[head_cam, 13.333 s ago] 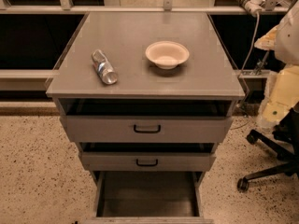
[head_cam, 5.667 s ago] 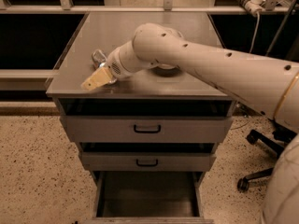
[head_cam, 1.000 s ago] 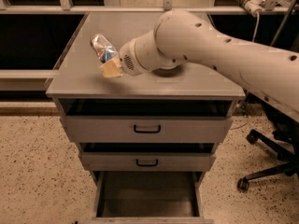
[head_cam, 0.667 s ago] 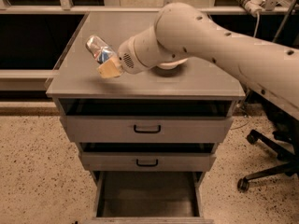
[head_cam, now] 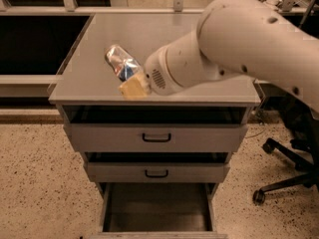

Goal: Place redbull can into bottom drawer

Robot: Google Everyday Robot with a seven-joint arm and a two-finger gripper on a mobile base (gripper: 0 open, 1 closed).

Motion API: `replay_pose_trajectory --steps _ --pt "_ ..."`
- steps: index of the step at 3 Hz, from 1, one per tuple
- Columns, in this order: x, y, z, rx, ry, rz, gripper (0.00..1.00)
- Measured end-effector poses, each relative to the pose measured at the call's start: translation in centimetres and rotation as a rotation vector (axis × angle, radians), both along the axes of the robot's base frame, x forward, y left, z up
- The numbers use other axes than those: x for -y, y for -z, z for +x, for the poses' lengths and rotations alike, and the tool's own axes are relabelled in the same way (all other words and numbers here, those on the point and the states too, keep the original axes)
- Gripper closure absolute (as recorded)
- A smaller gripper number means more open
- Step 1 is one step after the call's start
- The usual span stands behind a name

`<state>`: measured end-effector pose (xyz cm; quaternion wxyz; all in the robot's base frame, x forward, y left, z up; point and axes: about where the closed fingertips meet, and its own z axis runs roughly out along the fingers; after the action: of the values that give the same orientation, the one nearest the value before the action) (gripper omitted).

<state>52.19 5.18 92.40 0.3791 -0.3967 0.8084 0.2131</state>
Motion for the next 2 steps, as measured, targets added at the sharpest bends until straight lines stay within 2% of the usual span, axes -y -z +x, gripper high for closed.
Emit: replay_pose_trajectory --steps 1,2 --pt "2.8 1.0 -5.2 -0.012 0.099 0.006 1.00" --pt "4.4 2.2 -6.3 -0.056 0.151 0.032 1.00"
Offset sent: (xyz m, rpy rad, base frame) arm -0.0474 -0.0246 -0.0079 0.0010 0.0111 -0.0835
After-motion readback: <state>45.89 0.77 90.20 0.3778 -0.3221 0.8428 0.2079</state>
